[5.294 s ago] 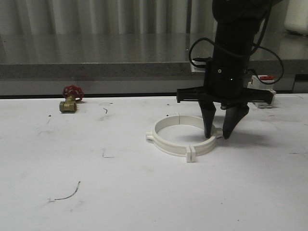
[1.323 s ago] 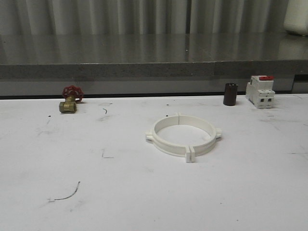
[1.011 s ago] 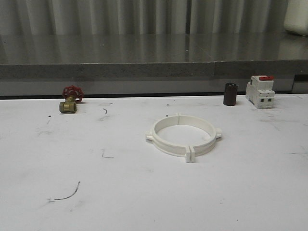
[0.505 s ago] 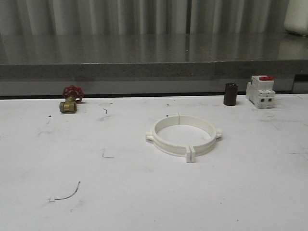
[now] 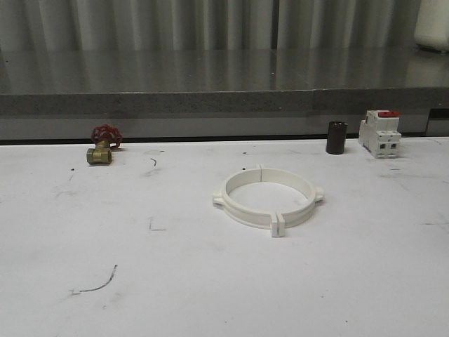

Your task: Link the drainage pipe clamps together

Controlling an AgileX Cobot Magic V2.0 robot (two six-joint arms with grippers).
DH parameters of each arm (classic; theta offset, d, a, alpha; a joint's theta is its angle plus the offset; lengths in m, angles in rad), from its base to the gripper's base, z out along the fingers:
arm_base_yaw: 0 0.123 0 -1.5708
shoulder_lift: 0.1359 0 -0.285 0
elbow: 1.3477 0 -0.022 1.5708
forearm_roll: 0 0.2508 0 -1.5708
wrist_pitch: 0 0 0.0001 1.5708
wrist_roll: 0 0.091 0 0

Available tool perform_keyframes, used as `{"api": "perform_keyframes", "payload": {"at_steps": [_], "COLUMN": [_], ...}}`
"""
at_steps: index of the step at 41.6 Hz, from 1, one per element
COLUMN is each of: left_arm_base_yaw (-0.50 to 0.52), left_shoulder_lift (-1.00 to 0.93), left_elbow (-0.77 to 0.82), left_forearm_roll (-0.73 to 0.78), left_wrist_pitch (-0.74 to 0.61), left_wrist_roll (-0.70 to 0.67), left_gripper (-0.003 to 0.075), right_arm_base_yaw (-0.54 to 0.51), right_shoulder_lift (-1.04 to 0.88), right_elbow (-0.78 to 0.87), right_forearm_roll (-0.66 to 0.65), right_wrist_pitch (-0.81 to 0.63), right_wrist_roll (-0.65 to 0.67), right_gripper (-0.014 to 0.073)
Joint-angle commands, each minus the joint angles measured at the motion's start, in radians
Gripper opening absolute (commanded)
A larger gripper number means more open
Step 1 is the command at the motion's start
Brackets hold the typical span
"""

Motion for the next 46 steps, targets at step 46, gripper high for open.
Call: {"api": "perform_keyframes", "payload": {"at_steps": [46], "left_arm_base_yaw": [0.002], "left_shoulder_lift": [-0.010], "left_elbow": [0.024], "left_forearm_roll": [-0.007], "left_wrist_pitch": [-0.083], "left_wrist_roll": [0.000], "left_gripper": [-0.0020], "right_arm_base_yaw": [-0.249], "right_shoulder_lift": [-0.293], "right_elbow": [0.485], "right_forearm_roll": [0.064], "right_wrist_pitch": [-0.687], "right_wrist_roll": [-0.006], "right_gripper": [-0.0070]}}
